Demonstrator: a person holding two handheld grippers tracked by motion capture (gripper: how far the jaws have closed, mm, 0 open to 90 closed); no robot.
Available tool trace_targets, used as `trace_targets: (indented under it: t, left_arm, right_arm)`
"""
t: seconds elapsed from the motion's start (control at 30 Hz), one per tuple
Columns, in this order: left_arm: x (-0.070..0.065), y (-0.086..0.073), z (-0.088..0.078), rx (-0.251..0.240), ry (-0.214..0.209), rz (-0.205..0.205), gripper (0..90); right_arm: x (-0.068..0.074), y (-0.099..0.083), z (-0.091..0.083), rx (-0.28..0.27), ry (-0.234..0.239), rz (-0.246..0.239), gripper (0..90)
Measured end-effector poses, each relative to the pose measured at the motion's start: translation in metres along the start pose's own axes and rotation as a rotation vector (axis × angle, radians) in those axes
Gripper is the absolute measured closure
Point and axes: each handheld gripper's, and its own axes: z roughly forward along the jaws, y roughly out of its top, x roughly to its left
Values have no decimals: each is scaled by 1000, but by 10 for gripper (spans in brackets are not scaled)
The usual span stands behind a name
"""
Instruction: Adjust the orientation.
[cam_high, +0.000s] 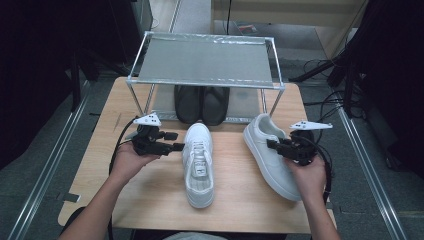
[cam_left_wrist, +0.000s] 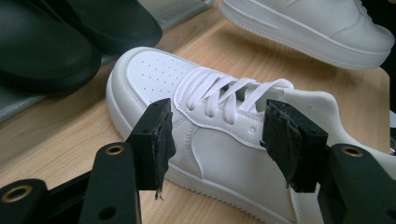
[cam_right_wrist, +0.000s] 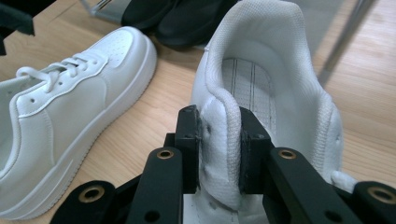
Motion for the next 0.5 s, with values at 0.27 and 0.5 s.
trace_targets:
  t: [0.27,0.5]
  left_arm:
    - [-2,-1,-1,-8,-2,5,432]
    - [-2,-1,2,2,-6,9,432]
  right_arm:
    - [23,2,26,36,47,-32,763]
    - [38,2,44,48,81,-56,762]
